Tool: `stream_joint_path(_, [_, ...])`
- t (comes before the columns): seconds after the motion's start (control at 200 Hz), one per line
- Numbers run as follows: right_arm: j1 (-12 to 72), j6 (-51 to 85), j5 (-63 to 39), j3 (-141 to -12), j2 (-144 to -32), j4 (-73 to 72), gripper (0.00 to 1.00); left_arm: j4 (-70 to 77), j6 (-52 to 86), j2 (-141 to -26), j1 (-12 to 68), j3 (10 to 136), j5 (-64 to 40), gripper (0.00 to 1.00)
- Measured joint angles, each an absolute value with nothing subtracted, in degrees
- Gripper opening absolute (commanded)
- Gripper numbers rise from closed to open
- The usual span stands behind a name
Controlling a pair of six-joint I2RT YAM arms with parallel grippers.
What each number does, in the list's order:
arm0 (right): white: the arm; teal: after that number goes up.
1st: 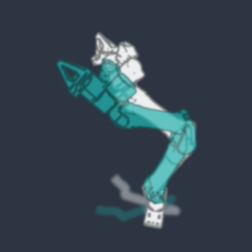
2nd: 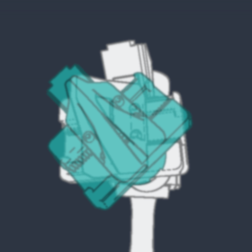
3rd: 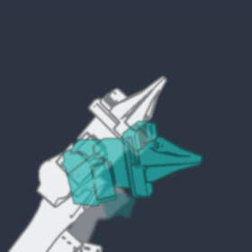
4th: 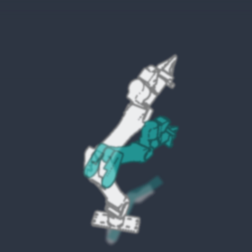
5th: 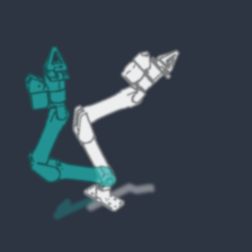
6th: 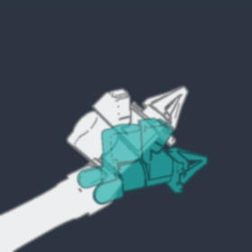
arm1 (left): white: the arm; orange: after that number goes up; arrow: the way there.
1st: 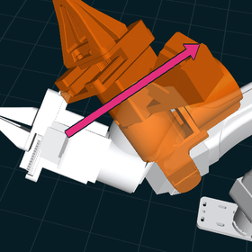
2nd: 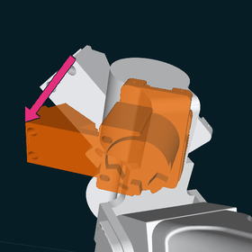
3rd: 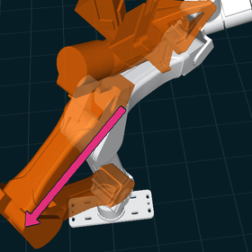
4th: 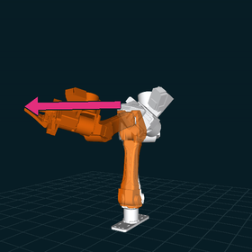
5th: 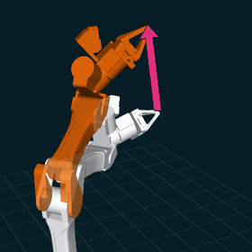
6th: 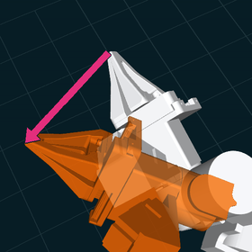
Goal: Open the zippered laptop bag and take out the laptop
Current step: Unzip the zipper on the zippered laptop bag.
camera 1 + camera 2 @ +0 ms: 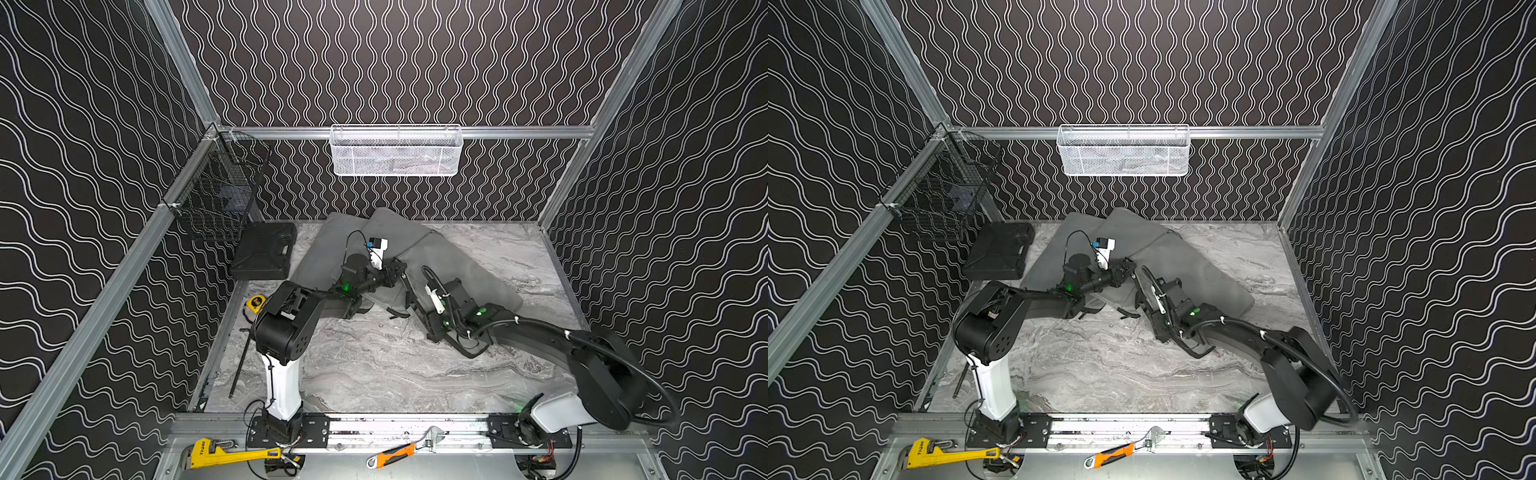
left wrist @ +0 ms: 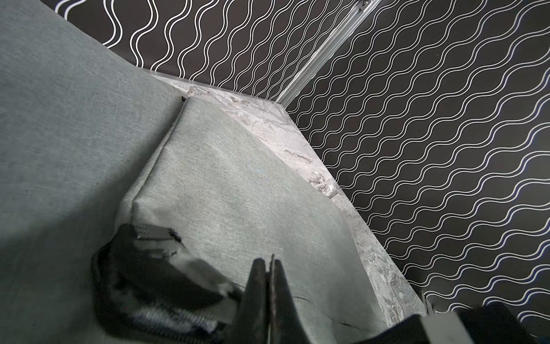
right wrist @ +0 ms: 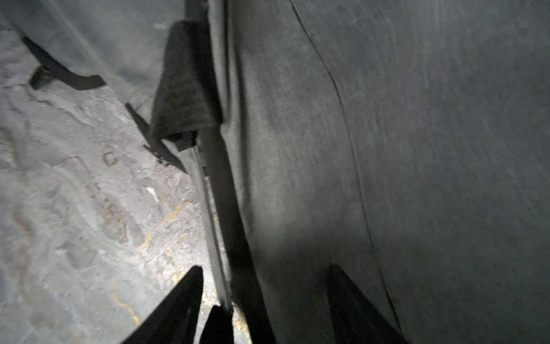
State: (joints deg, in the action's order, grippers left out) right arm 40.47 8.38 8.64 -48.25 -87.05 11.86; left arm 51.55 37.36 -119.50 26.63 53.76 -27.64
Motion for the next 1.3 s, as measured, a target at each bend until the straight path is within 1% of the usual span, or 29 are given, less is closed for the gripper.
stream_joint_path(0.225, [43.07,8.10,14.72,-51.09,-91.35,13.58,0.68,51.48,37.36,-118.67,26.37,53.10,-27.73,0.00])
stream_joint_path(0.305, [43.99,7.90,16.32,-51.70,-92.47,13.72,0.65,51.40,37.36,-118.41,26.20,53.06,-27.88,0.00])
stream_joint_path(0.345, [44.25,7.88,16.91,-51.81,-92.92,13.72,0.60,51.37,37.36,-118.26,26.15,52.82,-27.88,0.00])
stream_joint_path(0.385, [44.31,7.79,17.30,-51.81,-93.23,13.72,0.52,51.31,37.36,-118.15,26.15,52.60,-27.90,0.00])
stream_joint_path(0.455, [44.36,7.68,17.76,-51.79,-93.32,13.72,0.33,51.35,37.36,-117.86,26.13,52.21,-27.88,0.00])
stream_joint_path(0.51, [44.51,7.64,17.67,-51.51,-92.95,13.37,0.21,51.48,37.36,-117.75,26.13,51.79,-27.83,0.00])
stream_joint_path(0.676, [44.51,6.79,16.58,-50.24,-90.76,12.64,0.00,54.81,37.47,-117.86,26.11,49.36,-27.81,0.00])
stream_joint_path(0.906, [44.49,6.63,13.32,-49.58,-89.82,11.60,0.00,60.84,38.98,-119.35,27.07,45.74,-27.59,0.00])
stream_joint_path(1.081, [44.29,6.92,10.39,-48.99,-88.68,10.68,0.00,64.88,39.66,-119.35,29.45,43.00,-27.07,0.00])
stream_joint_path(1.301, [41.82,8.67,5.74,-47.86,-87.92,9.30,0.00,69.23,40.75,-119.46,33.06,39.42,-25.12,0.00])
